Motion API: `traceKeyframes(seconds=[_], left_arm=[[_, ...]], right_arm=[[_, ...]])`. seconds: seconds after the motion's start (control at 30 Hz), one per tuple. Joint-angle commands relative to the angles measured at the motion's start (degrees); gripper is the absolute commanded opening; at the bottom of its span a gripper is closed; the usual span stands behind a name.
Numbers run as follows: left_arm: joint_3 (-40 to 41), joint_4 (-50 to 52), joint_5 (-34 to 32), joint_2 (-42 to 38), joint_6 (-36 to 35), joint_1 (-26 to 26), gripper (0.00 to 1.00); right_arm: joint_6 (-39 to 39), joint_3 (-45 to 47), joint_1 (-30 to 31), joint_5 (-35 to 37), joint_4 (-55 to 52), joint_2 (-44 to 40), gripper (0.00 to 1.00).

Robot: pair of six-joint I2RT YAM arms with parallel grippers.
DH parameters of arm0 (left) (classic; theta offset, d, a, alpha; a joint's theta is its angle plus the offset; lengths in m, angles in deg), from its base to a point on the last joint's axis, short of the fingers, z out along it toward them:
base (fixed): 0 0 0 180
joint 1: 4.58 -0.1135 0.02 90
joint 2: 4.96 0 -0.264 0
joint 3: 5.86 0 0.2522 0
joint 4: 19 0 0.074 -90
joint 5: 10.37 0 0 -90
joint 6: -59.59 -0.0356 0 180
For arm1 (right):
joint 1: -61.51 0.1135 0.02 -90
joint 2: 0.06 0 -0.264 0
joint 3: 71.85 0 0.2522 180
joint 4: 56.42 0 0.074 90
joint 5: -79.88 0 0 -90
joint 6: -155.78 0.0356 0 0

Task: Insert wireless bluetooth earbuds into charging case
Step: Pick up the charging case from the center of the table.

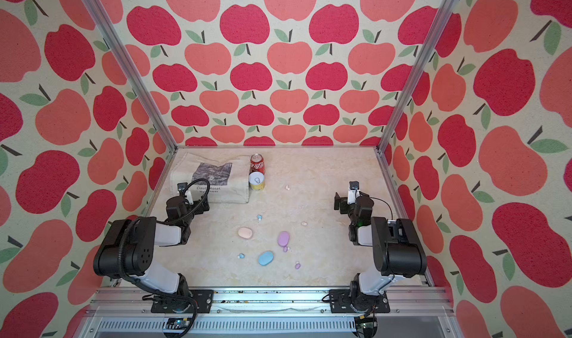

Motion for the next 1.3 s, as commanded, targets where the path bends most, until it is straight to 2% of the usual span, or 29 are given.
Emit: traceKeyframes(seconds=[0.0,0.97,1.03,1.17,1.23,1.27], left_arm=[[-0.8,-1.4,-0.3,0.5,-1.0,0.0,0.99],[-0.7,-1.4,1.5,0.0,-0.2,-1.2,0.99],[-1.3,3.2,0.5,-3.9,0.2,-1.2,0.99],[-6.0,23.7,-1.7,-18.3,2.3,-0.5,0.99],[-9.3,35.0,0.3,-26.1,5.6,-0.8,0.99],[-11.1,40.0,1.8,-30.4,9.0,-1.0,0.99]], right_arm=[[0.6,-0.6,0.4,0.4,-0.5,-0.5,0.99],[0.8,-0.6,0.3,0.4,-0.6,-0.8,0.99],[0.7,-1.5,0.3,0.3,-4.4,-3.6,0.99],[1.1,-6.4,0.3,-2.7,-22.6,-14.5,0.99],[7.5,-9.4,-0.2,-2.5,-30.9,-19.1,0.99],[13.9,-11.2,-0.6,-1.0,-36.0,-21.5,0.99]])
